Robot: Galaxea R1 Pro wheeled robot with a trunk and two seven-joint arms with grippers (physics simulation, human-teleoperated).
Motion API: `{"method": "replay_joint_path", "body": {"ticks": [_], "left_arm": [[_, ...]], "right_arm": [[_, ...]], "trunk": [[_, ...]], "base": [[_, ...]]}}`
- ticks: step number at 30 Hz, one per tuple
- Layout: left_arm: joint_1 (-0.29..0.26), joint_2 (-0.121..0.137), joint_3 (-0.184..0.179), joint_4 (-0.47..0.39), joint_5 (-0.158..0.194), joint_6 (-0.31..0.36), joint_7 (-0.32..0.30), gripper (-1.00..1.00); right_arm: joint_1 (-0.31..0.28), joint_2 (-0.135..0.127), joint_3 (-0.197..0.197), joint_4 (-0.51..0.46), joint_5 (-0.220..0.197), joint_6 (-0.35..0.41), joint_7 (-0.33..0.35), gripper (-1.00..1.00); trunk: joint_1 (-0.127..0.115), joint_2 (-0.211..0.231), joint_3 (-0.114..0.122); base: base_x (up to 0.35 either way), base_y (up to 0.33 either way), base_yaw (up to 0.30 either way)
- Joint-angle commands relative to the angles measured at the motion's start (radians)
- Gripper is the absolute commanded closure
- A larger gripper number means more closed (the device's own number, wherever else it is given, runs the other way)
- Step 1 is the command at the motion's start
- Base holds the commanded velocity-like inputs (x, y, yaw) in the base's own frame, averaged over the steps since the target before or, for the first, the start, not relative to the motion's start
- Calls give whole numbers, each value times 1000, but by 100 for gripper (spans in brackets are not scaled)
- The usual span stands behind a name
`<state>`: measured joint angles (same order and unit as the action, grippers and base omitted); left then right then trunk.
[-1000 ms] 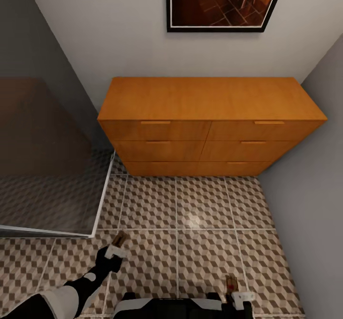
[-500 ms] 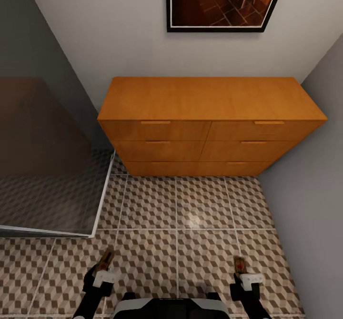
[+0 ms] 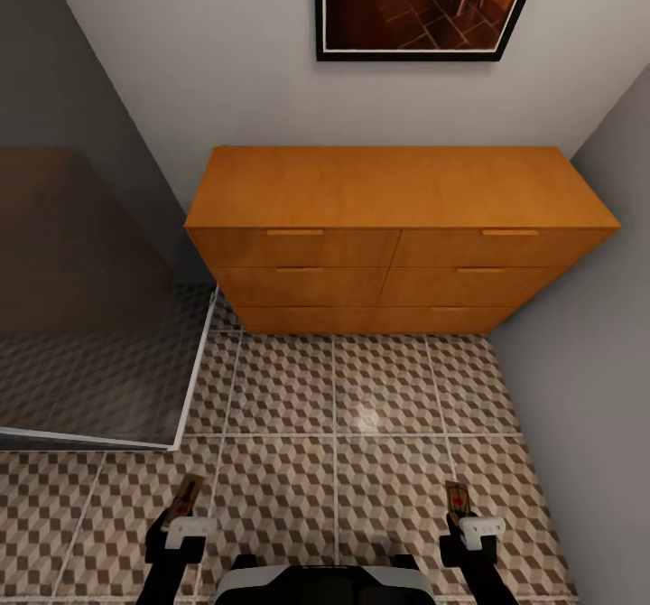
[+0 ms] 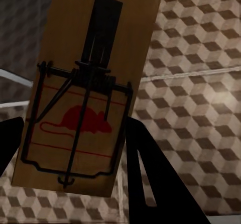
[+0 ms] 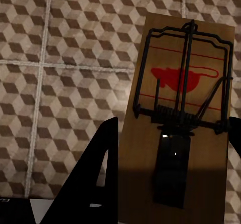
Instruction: Take the four mousetraps from the cabinet in the bathroom and place them on the bathroom floor. Make sure all four end up on the same floor surface, and ensure that at least two of them are either under or directly next to the same bathroom sink.
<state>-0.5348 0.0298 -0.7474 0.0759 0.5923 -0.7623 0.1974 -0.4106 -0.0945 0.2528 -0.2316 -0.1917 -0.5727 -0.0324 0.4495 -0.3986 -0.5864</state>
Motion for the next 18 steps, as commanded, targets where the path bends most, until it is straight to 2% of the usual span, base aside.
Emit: {"method": "replay_joint_path", "body": {"ticks": [1,18], "left_arm": [[-1,-1,-9,2,5,-2,6,100],[-1,-2,-9,2,9,32,4,100]], "right_arm": [[-1,-1,8,1,-10,-4,2,100],[-1,1,7,1,-12,-4,2,100]], "trunk": [[1,-1,-1],[1,-1,-1]], "base": [[0,0,0],[0,0,0]]}}
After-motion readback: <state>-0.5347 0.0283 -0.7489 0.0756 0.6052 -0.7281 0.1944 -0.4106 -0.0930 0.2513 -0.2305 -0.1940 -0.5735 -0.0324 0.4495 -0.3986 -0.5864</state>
